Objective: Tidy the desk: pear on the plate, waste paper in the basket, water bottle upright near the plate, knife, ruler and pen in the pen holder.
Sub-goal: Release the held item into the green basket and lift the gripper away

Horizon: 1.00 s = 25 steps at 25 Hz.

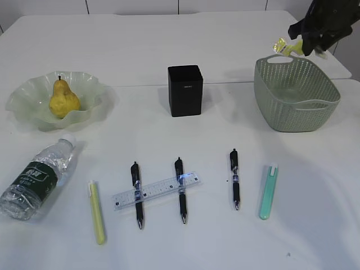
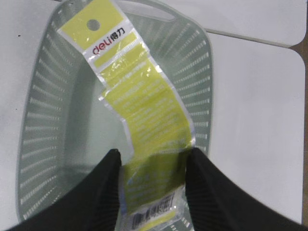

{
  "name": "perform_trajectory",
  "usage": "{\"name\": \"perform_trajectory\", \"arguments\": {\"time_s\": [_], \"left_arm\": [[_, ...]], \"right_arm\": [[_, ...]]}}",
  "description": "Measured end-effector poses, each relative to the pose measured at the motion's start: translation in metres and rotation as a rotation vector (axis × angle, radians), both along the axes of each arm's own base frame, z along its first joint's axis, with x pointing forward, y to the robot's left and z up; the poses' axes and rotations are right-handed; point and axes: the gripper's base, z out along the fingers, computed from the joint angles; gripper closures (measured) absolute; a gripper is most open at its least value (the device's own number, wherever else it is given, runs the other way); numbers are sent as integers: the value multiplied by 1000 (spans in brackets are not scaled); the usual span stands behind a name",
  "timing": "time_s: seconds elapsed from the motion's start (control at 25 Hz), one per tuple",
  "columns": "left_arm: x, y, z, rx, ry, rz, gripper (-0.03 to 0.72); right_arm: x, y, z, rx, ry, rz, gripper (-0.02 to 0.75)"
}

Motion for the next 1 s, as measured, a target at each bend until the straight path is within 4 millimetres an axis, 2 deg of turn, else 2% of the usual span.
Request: {"name": "perform_trajectory", "arguments": {"time_s": [0.28, 0.52, 1.0], "left_arm": [[0, 0, 0, 0, 2, 0, 287], [0, 0, 0, 0, 5, 1, 287], [-2, 0, -1, 0, 25, 5, 287]], "right_arm": [[-2, 1, -1, 53, 9, -90, 386], [1, 1, -15, 79, 39, -125, 386], [1, 3, -15, 112, 34, -159, 386]]}}
